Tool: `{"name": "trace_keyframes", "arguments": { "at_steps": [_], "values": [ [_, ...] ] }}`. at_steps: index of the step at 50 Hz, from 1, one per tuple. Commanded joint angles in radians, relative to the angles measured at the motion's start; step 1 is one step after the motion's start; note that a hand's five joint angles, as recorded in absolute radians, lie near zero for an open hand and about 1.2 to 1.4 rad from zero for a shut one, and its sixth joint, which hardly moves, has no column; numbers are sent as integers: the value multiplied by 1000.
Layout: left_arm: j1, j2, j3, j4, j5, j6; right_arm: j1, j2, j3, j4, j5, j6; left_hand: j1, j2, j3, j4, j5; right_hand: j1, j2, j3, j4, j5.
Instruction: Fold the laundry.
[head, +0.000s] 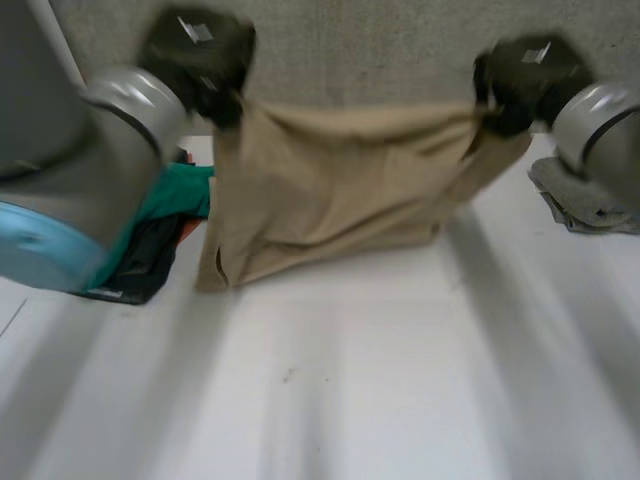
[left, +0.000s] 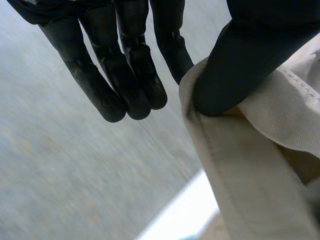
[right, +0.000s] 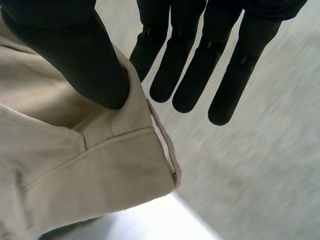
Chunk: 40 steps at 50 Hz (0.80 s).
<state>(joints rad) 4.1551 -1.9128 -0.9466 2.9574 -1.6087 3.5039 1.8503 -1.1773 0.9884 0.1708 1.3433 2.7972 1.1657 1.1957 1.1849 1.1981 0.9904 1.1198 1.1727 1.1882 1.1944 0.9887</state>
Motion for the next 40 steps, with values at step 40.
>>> {"name": "trace_keyframes", "arguments": {
  "at_steps": [40],
  "values": [
    [200,-799,709,249,156,-214,150,474,-175,-574,332,120,231,201,211,198,231,276,224,208,202,233]
  ]
}}
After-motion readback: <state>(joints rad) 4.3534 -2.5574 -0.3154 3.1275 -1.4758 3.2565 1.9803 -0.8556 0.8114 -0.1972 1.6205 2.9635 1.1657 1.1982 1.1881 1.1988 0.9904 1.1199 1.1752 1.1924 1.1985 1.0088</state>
